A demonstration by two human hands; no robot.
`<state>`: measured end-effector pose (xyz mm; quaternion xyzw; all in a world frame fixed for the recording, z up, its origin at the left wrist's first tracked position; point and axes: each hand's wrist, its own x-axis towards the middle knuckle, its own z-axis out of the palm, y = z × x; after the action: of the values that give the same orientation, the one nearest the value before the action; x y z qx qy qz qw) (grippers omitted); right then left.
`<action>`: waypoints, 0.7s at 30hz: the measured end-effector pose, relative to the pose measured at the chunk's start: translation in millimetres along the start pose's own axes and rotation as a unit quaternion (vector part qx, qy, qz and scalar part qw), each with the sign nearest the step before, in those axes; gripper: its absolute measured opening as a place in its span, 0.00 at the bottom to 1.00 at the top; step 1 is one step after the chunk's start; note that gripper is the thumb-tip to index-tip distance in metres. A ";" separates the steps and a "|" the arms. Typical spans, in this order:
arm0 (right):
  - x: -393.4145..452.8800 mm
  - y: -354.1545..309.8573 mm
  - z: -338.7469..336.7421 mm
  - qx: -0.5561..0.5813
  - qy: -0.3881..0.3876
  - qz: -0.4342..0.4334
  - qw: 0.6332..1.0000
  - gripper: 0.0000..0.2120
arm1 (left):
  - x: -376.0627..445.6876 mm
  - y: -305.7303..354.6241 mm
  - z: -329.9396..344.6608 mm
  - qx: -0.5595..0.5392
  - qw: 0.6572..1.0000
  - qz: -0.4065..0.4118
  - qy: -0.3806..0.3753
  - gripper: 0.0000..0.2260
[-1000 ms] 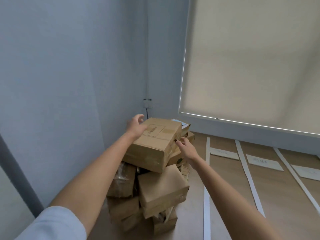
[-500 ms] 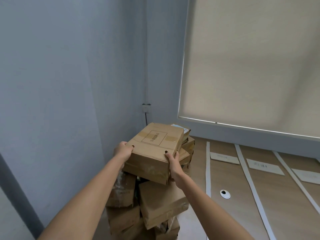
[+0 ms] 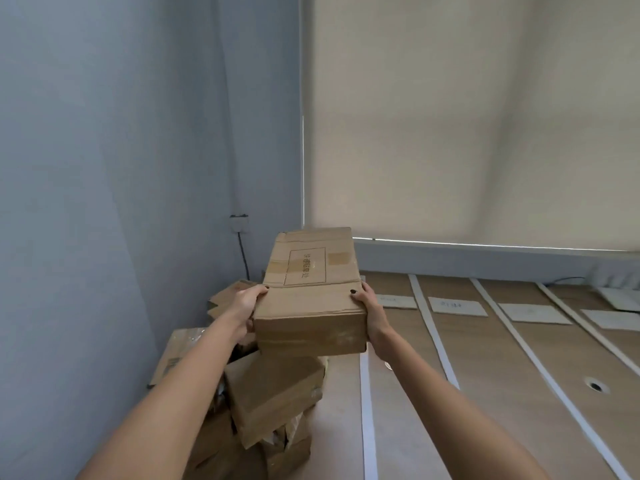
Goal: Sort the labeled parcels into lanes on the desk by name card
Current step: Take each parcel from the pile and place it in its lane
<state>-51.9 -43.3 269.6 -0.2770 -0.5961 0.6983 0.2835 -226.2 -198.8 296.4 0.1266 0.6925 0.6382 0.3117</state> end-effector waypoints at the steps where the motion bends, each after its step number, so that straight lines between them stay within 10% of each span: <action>1: -4.8 -0.7 -16.7 0.001 0.003 0.008 1.000 0.20 | -0.3 -2.9 14.3 -0.002 0.999 -0.017 -0.028 0.09; 11: -36.4 17.7 -124.3 0.025 0.099 0.120 0.988 0.16 | -9.3 -40.4 110.0 0.027 0.984 -0.095 -0.149 0.21; 21: -58.5 -18.8 -208.0 0.030 -0.019 0.221 0.975 0.25 | 13.0 -24.4 112.5 -0.045 0.993 -0.075 -0.082 0.31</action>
<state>140.2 57.1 262.9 -0.3797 -0.5040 0.7666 0.1189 -164.1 -104.5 270.4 0.1118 0.6425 0.6313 0.4197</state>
